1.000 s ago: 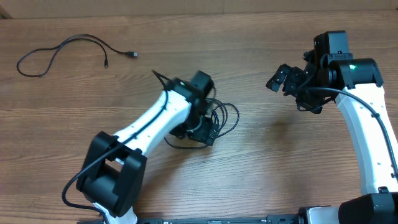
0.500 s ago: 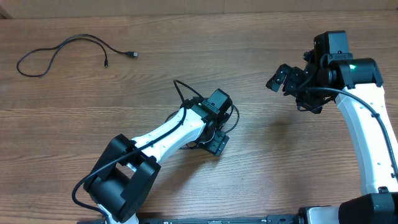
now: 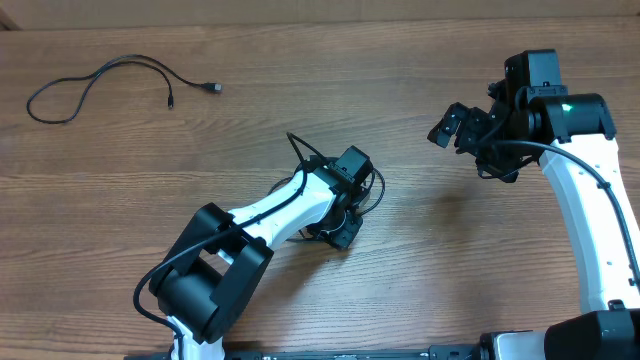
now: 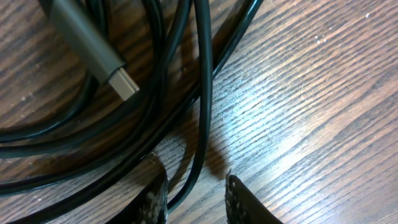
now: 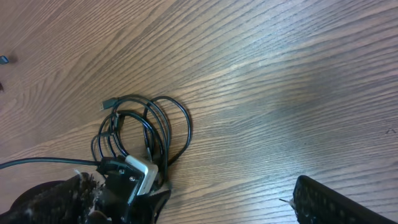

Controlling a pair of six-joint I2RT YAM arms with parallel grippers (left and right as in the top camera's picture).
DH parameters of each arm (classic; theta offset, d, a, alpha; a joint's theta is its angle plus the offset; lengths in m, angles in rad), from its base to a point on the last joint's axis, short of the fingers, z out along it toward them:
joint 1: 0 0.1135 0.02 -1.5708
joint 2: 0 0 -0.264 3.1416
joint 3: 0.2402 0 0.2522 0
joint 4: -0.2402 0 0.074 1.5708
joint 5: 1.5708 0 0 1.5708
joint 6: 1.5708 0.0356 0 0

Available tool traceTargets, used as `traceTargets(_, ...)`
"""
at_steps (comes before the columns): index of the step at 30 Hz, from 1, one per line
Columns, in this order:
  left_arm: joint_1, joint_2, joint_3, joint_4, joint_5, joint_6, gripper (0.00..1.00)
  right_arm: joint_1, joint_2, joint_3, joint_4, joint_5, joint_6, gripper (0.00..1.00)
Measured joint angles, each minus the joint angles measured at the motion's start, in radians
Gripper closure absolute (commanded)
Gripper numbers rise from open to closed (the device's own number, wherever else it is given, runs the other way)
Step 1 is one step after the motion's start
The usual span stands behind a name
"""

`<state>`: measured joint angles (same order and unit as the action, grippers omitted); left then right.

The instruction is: Untangle cables

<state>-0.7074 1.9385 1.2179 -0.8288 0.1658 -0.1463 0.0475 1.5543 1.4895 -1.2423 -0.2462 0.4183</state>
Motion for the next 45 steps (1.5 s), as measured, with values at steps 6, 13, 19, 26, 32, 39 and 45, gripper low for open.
traceTargets(6, 0.000, 0.016, 0.022, -0.051, 0.021, -0.001, 0.96, 0.000, 0.000, 0.000, 0.000, 0.000, 0.000, 0.00)
traceTargets(13, 0.037, 0.042, 0.399, -0.375, 0.043, -0.042, 0.95, 0.000, 0.000, 0.000, -0.002, 0.000, 0.000, 0.00)
traceTargets(19, 0.082, 0.023, 0.763, -0.563, 0.050, -0.043, 0.96, 0.000, 0.000, 0.000, 0.000, 0.000, 0.000, 0.00)
traceTargets(26, 0.225, -0.084, 1.073, -0.578, 0.060, -0.092, 0.96, 0.000, 0.000, 0.000, 0.000, 0.000, 0.000, 0.00)
traceTargets(32, 0.328, -0.227, 1.175, -0.576, 0.062, -0.111, 0.93, 0.000, 0.000, 0.000, 0.000, 0.000, 0.000, 0.00)
traceTargets(39, 0.264, -0.182, 1.162, -0.792, 0.063, -0.117, 0.69, 0.000, 0.000, 0.000, 0.000, 0.000, 0.000, 0.00)
traceTargets(45, 0.233, 0.050, 1.101, -0.800, 0.066, -0.151, 0.30, 0.000, 0.000, 0.000, 0.000, 0.000, 0.000, 0.00)
